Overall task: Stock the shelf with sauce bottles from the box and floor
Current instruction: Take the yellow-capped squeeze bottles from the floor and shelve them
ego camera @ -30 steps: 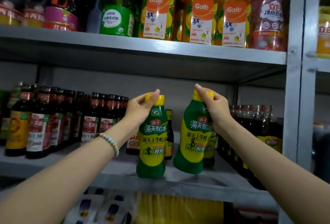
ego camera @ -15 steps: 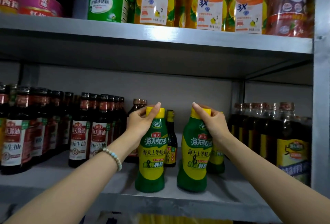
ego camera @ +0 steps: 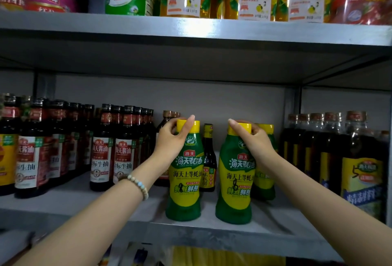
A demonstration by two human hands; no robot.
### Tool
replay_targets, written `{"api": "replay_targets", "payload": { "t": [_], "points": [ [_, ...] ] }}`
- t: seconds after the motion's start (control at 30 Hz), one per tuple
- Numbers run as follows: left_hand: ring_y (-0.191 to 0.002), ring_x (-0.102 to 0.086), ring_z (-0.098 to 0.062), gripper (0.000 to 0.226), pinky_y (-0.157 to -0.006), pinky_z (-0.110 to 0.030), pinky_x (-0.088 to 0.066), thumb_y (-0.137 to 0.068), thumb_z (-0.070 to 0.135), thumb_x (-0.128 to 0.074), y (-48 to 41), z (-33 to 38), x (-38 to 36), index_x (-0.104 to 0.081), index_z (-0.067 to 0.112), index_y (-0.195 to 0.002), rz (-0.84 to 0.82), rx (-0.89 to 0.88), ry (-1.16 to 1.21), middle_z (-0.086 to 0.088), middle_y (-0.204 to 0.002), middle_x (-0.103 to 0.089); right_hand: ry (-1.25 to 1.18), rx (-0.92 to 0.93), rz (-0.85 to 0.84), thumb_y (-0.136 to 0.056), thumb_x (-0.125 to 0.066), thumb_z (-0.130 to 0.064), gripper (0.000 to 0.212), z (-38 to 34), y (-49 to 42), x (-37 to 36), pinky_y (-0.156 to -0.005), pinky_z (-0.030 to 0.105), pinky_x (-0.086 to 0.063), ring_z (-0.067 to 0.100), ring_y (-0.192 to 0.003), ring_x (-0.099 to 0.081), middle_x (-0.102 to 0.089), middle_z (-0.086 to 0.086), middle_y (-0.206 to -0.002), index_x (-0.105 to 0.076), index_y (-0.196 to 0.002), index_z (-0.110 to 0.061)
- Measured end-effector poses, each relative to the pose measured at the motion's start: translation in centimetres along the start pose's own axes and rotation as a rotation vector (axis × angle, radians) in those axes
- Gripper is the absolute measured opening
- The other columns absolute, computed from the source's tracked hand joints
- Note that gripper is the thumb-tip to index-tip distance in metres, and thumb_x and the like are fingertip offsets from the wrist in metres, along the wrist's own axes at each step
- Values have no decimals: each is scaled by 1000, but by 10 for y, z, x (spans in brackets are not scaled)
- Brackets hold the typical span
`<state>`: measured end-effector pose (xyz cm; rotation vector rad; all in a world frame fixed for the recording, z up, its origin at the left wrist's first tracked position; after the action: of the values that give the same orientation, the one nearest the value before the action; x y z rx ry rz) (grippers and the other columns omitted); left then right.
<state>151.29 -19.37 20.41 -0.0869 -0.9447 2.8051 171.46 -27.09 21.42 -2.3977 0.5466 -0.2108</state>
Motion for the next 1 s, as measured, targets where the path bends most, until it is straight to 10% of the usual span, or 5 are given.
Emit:
{"api": "replay_targets", "payload": {
  "t": [0.17, 0.27, 0.43, 0.73, 1.0],
  "points": [
    [-113, -48, 0, 55, -90, -8, -35, -82, 48, -61, 23, 23, 6, -46, 23, -128, 190, -401, -246, 13, -122, -52, 15, 1, -62, -69, -71, -52, 35, 3, 2, -1, -50, 13, -49, 5, -67, -71, -73, -14, -75, -61, -93, -28],
    [-118, -43, -1, 48, -97, -14, -34, -86, 47, -58, 44, 31, -4, -44, 29, -128, 195, -560, -313, 16, -122, -46, 40, -29, -112, -68, -70, -55, 40, 1, 3, -1, -51, 15, -51, 7, -70, -71, -75, -8, -79, -61, -96, -29],
    [-133, -30, -2, 46, -111, -13, -18, -89, 37, -56, 73, 41, -30, -46, 23, -132, 53, -814, -547, 13, -136, -43, 73, -86, -223, -62, -71, -58, 62, 10, 12, 13, -91, 32, -52, 13, -110, -62, -63, -3, -123, -56, -117, -33],
    [-123, -51, -17, 112, -102, -33, -42, -78, 32, -72, 67, -21, -83, 20, 45, -141, -422, -312, -608, -2, -147, -41, 72, -189, -283, -79, -74, -14, 54, 49, 44, 33, -68, 17, -53, 10, -98, -68, -68, 4, -116, -50, -127, -15],
    [-95, -62, -10, 118, -84, -32, -55, -71, 25, -79, 59, -31, -118, 13, 64, -134, -493, -314, -404, 8, -145, -40, 93, -102, -199, -75, -77, -14, 64, 49, 42, 66, -77, 28, -57, 15, -99, -68, -67, 4, -113, -43, -129, -21]
  ]
}}
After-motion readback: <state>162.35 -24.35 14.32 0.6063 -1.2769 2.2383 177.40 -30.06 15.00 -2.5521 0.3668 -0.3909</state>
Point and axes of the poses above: each hand's wrist, its own y-axis away from the middle knuckle, its own x-axis out of the back of the hand, z = x × y, the point moved 6 cm from there along -y, towards the middle knuckle
